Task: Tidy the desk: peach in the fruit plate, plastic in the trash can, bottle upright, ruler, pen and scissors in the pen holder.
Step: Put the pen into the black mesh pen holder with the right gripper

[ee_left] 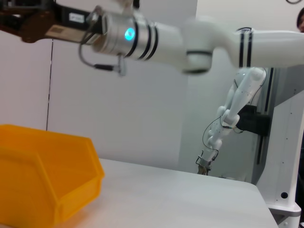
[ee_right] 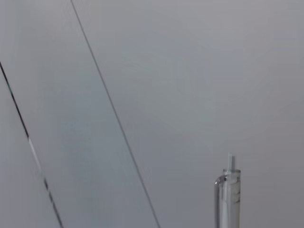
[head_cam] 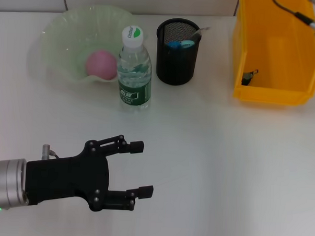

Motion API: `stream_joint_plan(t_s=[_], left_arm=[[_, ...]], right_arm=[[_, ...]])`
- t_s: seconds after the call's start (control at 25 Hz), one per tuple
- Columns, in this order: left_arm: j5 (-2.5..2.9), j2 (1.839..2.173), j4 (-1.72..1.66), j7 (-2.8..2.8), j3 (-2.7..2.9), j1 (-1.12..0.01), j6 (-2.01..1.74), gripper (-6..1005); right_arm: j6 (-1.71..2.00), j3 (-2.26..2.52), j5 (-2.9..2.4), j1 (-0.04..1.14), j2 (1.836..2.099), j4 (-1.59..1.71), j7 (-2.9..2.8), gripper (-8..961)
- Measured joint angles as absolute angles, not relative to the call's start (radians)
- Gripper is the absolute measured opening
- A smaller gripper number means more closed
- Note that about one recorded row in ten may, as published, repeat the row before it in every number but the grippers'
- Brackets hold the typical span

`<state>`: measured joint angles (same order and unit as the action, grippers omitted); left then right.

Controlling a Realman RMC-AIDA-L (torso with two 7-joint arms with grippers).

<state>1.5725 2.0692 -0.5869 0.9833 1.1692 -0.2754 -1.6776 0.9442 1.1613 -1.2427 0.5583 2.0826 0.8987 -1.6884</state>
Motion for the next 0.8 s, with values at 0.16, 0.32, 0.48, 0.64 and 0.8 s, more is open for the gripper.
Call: stream_joint_plan(t_s=[0.16, 0.32, 0.48, 0.64, 0.8], left_arm=[[1.572, 2.069, -0.586, 0.977, 1.165, -0.276, -1.678, 859], [1.572, 2.069, -0.586, 0.976, 1.158, -0.277, -1.680, 859], [1.572, 2.069, -0.586, 0.976, 1.157, -0.278, -1.676, 859], [1.572, 2.069, -0.586, 0.974, 1.155, -0.280, -1.672, 859], [1.572, 2.069, -0.586, 0.974, 1.147, -0.281, -1.668, 859]], right_arm=[[0.971, 1.159, -0.954, 0.672, 2.081, 0.570, -1.293, 165], [0.964, 1.167, -0.896, 0.738, 2.085, 0.458, -1.127, 169], [0.926, 1.198, -0.900, 0.781, 2.086, 0.415, -1.090, 173], [0.898, 1.230, -0.901, 0.780, 2.087, 0.412, -1.053, 178], [0.886, 1.236, -0.901, 0.775, 2.089, 0.393, -1.033, 182]])
